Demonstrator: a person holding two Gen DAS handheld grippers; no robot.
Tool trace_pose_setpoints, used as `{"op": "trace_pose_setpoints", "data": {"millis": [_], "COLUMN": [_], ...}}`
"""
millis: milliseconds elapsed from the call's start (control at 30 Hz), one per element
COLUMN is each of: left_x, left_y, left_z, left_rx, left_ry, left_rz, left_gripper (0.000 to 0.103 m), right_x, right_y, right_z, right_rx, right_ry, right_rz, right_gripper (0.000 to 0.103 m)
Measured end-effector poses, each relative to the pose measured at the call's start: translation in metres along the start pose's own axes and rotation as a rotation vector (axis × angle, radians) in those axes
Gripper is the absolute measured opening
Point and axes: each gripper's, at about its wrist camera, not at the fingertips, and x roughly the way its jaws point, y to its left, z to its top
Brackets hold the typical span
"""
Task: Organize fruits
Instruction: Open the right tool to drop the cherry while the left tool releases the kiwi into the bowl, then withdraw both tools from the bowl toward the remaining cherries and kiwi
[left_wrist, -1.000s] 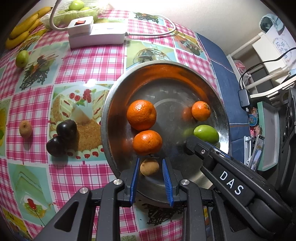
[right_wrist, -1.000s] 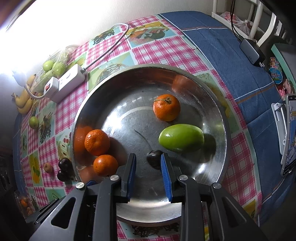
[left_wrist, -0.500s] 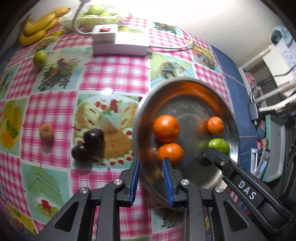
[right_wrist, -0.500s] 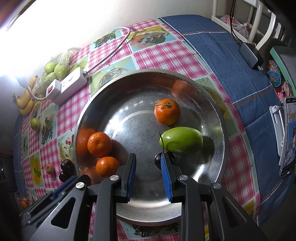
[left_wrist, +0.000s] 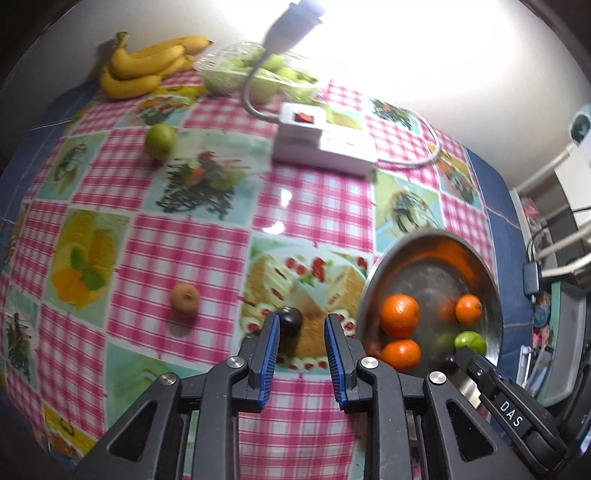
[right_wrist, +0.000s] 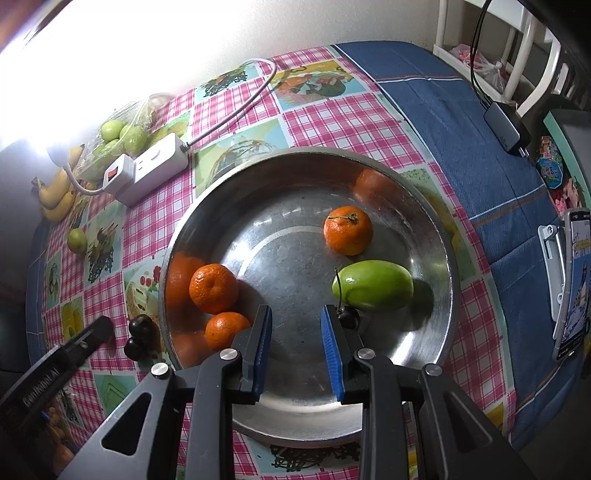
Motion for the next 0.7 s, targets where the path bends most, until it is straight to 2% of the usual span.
{"op": "trace_pose_setpoints", "data": {"millis": [67,100,133,200,300,467,533,700], "left_x": [0.000,-0.001,-0.001,-0.001,0.002,0.004,0.003,0.003], "left_y": [0.004,0.007,0.008,0.011,0.013,0.017,0.018,0.019], "left_z": [0.003,0.003,0.004,0.004,0.004,0.003,0.003,0.003], "left_rx": [-0.018,-0.025,-0.031,-0.033,-0.036,-0.050,-0.047,-0.037], "left_ry": [-0.006,-0.009,-0.015,-0.014,-0.008,-0.008,-0.017,-0.032], "left_rz": [0.018,0.030,0.045,0.072,0.095,0.117,0.130,0.153], "left_gripper": [0.051,0.069,0.074,0.076,0.084,0.097,0.098,0.101], "right_x": [0.001,0.002,0.003,0.003,0.004,0.006,0.007,0.007], "right_y": [0.001,0.002,0.002,0.004,0.006,0.010,0.011,0.013], "right_z": [0.000,0.000,-0.001,-0.001,-0.001,-0.002,-0.002,-0.003], "right_rx": [-0.011,-0.013,-0.014,-0.023,-0.034,-0.046,-0.051,-0.058], "right_ry": [0.001,0.002,0.002,-0.001,-0.005,-0.005,-0.001,-0.006], "right_rz": [-0.007,-0.006,-0.005,-0.003,-0.002,0.003,-0.001,0.002], "right_gripper": [0.034,0.046,0.052,0.054,0.067,0.069,0.076,0.080]}}
